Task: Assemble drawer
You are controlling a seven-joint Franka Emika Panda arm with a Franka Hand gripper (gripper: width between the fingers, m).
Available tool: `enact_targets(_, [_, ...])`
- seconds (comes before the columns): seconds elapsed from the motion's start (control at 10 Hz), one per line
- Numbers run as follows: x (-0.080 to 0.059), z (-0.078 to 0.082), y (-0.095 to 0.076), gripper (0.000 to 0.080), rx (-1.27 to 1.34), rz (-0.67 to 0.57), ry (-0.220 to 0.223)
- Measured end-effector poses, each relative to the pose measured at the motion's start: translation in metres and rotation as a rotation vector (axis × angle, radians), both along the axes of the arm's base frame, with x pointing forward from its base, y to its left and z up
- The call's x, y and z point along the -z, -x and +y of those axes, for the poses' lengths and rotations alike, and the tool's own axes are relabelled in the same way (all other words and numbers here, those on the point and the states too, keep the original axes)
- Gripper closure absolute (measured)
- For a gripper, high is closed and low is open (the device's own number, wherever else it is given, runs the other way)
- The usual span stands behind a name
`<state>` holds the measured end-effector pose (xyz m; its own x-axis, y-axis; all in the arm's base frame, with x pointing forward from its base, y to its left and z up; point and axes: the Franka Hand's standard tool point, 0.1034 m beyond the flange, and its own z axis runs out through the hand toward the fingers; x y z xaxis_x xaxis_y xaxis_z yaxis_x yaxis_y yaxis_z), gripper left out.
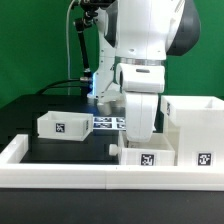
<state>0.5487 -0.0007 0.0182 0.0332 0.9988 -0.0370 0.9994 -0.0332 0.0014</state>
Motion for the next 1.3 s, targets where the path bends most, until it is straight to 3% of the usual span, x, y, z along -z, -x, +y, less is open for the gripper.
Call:
enact_targets(0.3, [0.0034,0.0076,0.0019,0.0758,0.038,0.004,-0.004])
enact_targets(1.3, [0.0073,0.0007,0.0073,0.0758,0.038,0.012,0.001])
